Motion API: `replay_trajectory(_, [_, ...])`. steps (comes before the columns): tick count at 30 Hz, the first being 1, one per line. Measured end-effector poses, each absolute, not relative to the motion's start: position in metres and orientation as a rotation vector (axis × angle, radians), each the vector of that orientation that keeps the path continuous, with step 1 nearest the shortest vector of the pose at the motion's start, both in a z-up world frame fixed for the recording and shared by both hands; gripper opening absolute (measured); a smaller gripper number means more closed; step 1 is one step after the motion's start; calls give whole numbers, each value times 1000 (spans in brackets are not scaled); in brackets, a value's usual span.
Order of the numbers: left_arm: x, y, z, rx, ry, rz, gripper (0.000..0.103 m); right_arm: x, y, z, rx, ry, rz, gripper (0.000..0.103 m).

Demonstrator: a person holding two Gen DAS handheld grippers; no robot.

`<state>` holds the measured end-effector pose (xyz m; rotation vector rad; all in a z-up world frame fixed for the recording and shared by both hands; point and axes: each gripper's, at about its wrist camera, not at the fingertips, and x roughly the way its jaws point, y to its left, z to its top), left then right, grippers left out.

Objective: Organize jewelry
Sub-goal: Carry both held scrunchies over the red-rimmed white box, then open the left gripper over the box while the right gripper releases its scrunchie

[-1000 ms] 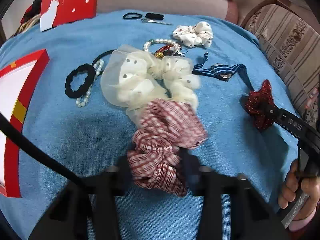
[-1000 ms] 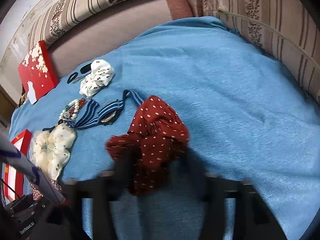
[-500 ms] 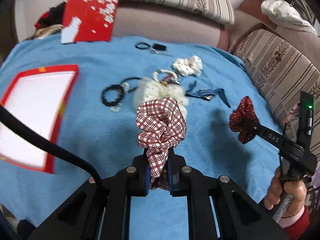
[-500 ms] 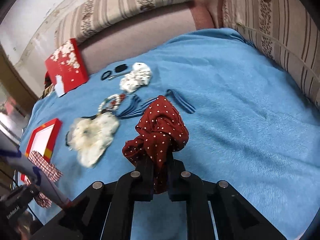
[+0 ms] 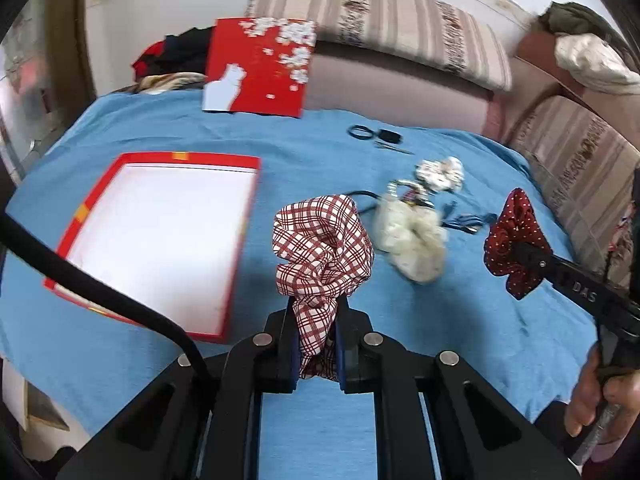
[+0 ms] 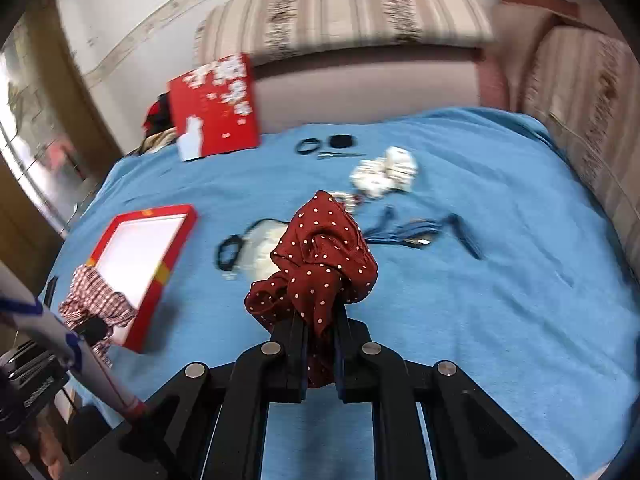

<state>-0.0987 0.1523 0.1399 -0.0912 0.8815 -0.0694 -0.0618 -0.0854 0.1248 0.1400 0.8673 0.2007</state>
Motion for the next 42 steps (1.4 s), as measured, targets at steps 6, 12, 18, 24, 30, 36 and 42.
replay_trajectory(6, [-89, 194, 136, -94, 890, 2, 13, -47, -28, 132, 84, 882, 296, 10])
replay_trajectory(12, [-47, 258, 134, -141, 920, 43, 13, -19, 43, 130, 18, 888, 414, 10])
replay_trajectory(18, [27, 313, 120, -158, 949, 84, 13, 31, 118, 116, -10, 919, 522, 10])
replay_trajectory(24, [88, 355, 89, -245, 1018, 94, 13, 88, 172, 76, -5, 1008, 575, 11])
replay_trajectory(30, [120, 378, 54, -281, 1086, 114, 15, 121, 190, 35, 53, 1097, 582, 11])
replay_trajectory(36, [126, 384, 55, -308, 1060, 138, 43, 127, 192, 34, 24, 1081, 567, 42])
replay_trajectory(42, [114, 382, 65, -329, 1052, 116, 46, 99, 166, 66, -8, 980, 557, 51])
